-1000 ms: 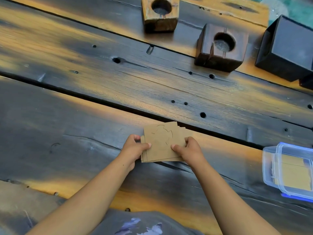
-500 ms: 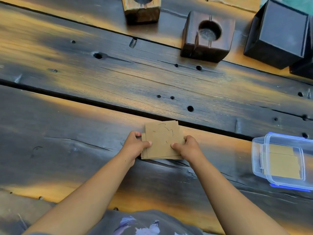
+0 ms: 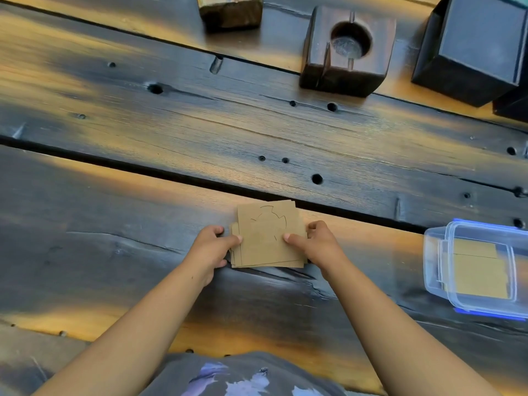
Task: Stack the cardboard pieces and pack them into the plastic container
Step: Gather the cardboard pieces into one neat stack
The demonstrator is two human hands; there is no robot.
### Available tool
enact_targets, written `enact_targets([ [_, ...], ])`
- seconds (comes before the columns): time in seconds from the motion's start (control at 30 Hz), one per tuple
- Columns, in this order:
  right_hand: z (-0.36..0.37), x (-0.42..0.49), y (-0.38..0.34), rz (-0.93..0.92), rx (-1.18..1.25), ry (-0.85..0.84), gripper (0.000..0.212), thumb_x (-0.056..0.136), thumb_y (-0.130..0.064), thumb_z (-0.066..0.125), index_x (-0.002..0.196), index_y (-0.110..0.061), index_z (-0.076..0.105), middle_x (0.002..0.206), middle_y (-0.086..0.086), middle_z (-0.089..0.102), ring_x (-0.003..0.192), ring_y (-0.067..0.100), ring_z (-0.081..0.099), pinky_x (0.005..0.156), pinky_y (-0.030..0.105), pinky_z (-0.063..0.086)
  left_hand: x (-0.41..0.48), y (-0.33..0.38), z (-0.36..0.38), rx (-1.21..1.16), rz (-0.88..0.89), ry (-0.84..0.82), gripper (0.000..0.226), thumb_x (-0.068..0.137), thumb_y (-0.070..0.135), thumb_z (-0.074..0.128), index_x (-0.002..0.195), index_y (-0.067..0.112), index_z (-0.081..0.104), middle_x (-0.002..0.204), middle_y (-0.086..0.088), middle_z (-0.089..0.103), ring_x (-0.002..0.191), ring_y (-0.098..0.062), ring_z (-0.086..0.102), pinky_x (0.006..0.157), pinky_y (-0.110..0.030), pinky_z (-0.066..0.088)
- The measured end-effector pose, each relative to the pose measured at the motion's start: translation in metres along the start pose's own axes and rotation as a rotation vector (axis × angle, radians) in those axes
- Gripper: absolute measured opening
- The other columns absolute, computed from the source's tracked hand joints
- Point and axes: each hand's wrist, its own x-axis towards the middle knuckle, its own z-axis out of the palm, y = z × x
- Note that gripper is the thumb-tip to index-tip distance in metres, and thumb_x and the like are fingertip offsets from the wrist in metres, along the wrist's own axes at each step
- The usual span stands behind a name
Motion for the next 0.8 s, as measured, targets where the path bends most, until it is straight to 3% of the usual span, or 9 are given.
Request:
enact_targets([
  [0.1,0.003,0.002,-0.007,0.012,0.049,-0.026,0.07,0.067,-0.04,0.086,0.117,-0.015,0.045,0.123,0.007,0.058,0.106,0.026,0.061,0.091,0.047,0.055,0.0,0.009,0.006,0.044,-0.025,-0.026,0.072,0.083,0.027,0.076,0.143,0.012,0.039,0.134,-0.01,0.056,0.122,-0.028,0.053,0.096,-0.047,0.046],
  [0.17,0.006,0.001,-0.009,0.033,0.075,-0.042,0.071,0.067,-0.037,0.086,0.12,-0.014,0.045,0.122,0.007,0.06,0.107,0.027,0.061,0.092,0.047,0.055,0.001,0.015,0.012,0.068,-0.035,-0.06,0.058,0.081,0.029,0.078,0.129,0.012,0.05,0.124,-0.008,0.062,0.112,-0.024,0.058,0.087,-0.043,0.048],
  [0.27,0.007,-0.001,-0.007,0.055,0.134,-0.056,0.072,0.067,-0.032,0.087,0.122,-0.014,0.044,0.119,0.007,0.06,0.099,0.023,0.062,0.076,0.037,0.056,0.003,0.02,0.018,0.092,-0.02,-0.113,0.038,0.081,0.025,0.079,0.11,0.011,0.059,0.11,-0.009,0.071,0.093,-0.018,0.065,0.064,-0.032,0.05],
  [0.33,0.005,-0.005,-0.004,0.053,0.174,-0.063,0.071,0.067,-0.032,0.088,0.119,-0.014,0.043,0.116,0.007,0.061,0.091,0.017,0.062,0.065,0.031,0.053,0.001,0.02,0.017,0.117,-0.02,-0.133,0.038,0.08,0.022,0.079,0.11,0.009,0.061,0.105,-0.009,0.073,0.092,-0.019,0.068,0.06,-0.03,0.052],
  [0.5,0.004,-0.022,0.014,0.005,0.144,-0.024,0.07,0.066,-0.034,0.087,0.116,-0.015,0.042,0.112,0.005,0.059,0.1,0.024,0.062,0.088,0.045,0.056,-0.017,0.006,0.018,0.129,-0.014,-0.122,0.032,0.078,0.021,0.082,0.093,0.015,0.054,0.1,-0.006,0.073,0.088,-0.016,0.069,0.056,-0.027,0.051],
  [0.67,0.0,-0.049,0.034,-0.031,0.166,-0.02,0.063,0.068,-0.037,0.085,0.11,-0.018,0.042,0.102,-0.002,0.06,0.091,0.016,0.061,0.083,0.039,0.055,-0.048,-0.015,0.022,0.186,0.103,-0.085,0.035,0.077,0.025,0.081,0.103,0.011,0.061,0.1,-0.007,0.073,0.088,-0.017,0.069,0.063,-0.028,0.051],
  [0.8,-0.004,-0.073,0.047,-0.101,0.199,-0.023,0.06,0.071,-0.033,0.083,0.118,-0.013,0.051,0.112,0.002,0.065,0.101,0.022,0.065,0.093,0.043,0.054,-0.073,-0.029,0.029,0.138,0.188,-0.055,0.044,0.079,0.018,0.08,0.113,0.002,0.058,0.107,-0.014,0.072,0.096,-0.025,0.071,0.09,-0.041,0.057],
])
